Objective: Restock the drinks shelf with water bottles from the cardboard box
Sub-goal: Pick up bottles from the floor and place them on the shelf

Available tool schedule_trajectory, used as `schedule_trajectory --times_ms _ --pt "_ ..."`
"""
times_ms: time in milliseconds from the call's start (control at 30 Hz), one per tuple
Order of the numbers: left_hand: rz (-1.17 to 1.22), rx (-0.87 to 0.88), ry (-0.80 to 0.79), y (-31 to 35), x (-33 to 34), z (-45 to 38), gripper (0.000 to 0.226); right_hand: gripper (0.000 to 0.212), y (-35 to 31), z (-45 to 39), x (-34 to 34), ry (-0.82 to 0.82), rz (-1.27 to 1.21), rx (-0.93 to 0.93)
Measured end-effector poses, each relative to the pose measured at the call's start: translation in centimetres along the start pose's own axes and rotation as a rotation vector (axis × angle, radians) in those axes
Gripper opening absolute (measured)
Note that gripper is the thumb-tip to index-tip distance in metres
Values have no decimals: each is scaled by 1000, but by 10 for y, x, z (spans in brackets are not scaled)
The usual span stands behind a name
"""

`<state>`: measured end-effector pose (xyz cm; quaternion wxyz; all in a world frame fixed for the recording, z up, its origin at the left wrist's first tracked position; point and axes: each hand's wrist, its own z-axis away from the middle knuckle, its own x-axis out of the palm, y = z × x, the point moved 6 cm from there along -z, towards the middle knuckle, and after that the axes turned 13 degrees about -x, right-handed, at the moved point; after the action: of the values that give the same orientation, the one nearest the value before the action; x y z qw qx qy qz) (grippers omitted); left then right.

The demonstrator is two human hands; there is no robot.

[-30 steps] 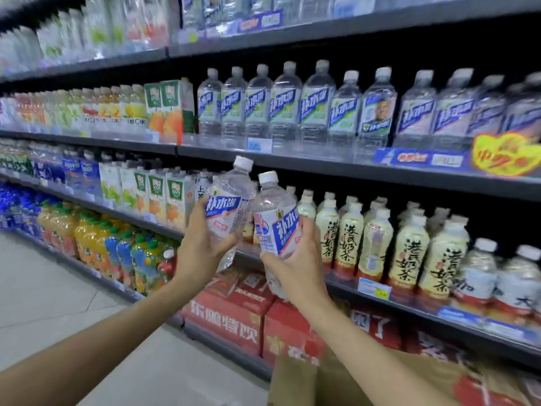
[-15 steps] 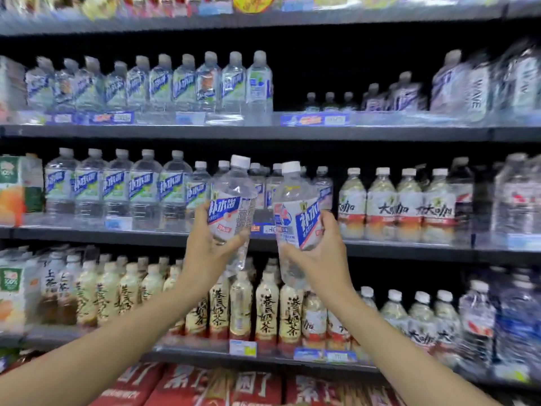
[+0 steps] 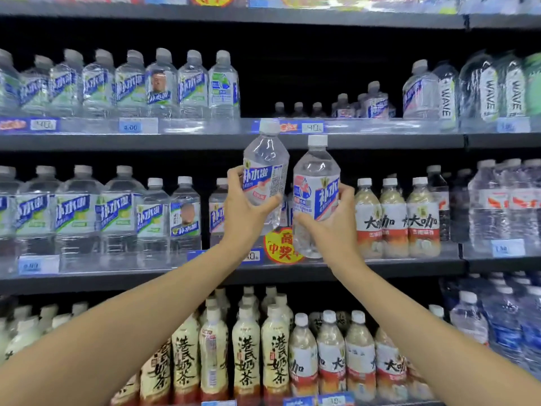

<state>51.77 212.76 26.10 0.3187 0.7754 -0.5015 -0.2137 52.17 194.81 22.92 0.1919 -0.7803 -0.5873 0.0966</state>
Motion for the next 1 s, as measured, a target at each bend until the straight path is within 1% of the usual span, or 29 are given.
schedule_trajectory --times_ms 133,333,433,567,700,800,1000 --pt "12 -2 -11 -18 9 -22 65 75 13 -10 16 32 -32 -36" --pt "16 9 -30 -39 25 -40 75 80 30 -29 19 89 3 -90" --pt "3 -4 -34 -49 38 -44 83 80 42 -36 21 67 39 -101" --pt "-93 -1 -26 -65 53 -53 89 84 61 -37 20 63 110 -74" --pt "-175 5 -32 -74 60 -59 79 84 77 -36 21 61 139 -50" --pt "-213 -20 -39 -81 65 -63 79 81 82 -35 23 51 154 -54" --pt "-318 -90 -5 -85 70 -67 96 77 84 -33 27 17 204 -37"
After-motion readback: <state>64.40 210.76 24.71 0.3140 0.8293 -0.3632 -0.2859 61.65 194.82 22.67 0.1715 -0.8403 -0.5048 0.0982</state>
